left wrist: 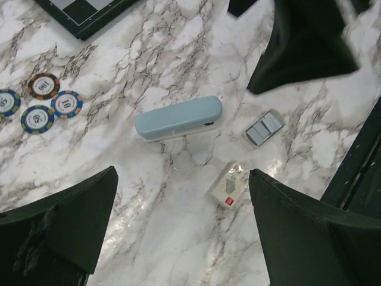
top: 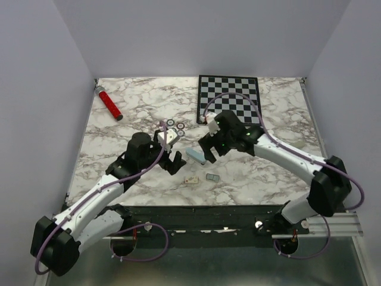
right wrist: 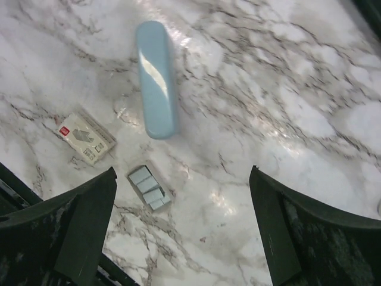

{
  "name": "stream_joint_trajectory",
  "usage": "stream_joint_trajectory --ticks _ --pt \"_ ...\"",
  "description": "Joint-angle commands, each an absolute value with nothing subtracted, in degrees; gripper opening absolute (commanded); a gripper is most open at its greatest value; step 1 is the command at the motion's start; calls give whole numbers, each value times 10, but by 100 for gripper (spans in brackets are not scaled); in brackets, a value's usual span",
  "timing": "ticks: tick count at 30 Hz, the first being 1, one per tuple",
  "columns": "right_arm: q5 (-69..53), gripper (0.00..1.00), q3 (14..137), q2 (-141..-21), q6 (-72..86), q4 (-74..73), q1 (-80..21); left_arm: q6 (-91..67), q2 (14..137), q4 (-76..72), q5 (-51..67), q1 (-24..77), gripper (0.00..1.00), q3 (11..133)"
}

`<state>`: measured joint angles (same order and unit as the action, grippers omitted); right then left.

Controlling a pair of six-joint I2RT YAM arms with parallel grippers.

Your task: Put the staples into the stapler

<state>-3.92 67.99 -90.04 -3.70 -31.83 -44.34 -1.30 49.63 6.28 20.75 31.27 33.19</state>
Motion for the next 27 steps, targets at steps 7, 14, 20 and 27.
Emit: stream_joint_trajectory --ticks 7,14,20,27 --pt "56 100 449 -602 105 -172 -384 290 692 88 304 357 99 441" --pt "104 100 379 -471 96 -158 -384 372 814 149 295 395 99 540" --pt "134 100 377 -431 85 -182 -384 431 903 235 262 413 99 611" --pt "141 100 371 -436 89 -185 -384 468 974 283 235 424 95 669"
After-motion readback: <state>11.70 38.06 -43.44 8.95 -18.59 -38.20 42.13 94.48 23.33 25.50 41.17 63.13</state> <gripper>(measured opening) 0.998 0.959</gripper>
